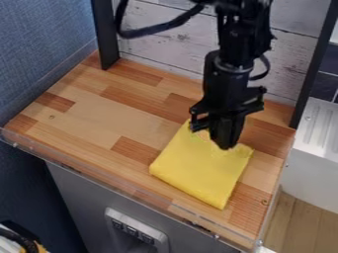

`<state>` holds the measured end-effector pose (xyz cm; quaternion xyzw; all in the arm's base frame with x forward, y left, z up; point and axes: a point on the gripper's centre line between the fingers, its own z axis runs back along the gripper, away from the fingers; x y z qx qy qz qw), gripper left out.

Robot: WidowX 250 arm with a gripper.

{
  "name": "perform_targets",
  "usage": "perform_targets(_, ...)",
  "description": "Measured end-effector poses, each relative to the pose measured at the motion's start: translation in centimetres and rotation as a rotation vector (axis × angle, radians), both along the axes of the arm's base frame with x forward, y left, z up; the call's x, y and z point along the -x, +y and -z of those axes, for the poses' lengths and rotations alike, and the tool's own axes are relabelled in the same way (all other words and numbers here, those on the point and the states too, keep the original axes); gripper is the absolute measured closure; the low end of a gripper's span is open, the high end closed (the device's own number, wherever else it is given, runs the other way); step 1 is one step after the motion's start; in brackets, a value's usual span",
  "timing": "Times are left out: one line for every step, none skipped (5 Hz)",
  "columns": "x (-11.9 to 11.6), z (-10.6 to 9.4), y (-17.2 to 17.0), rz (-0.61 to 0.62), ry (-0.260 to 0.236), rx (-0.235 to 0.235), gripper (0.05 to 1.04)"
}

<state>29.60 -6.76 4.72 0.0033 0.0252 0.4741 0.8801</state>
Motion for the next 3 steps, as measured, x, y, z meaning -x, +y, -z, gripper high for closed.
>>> perform_targets(0.3, 0.8, 0.4, -0.009, -0.009, 0.020, 1.019)
perform_targets(0.7, 1.7, 0.5, -0.005, -0.025, 0.035, 1.020)
perform_targets(1.0, 2.3, 0.5, -0.001, -0.035, 0.046, 1.020)
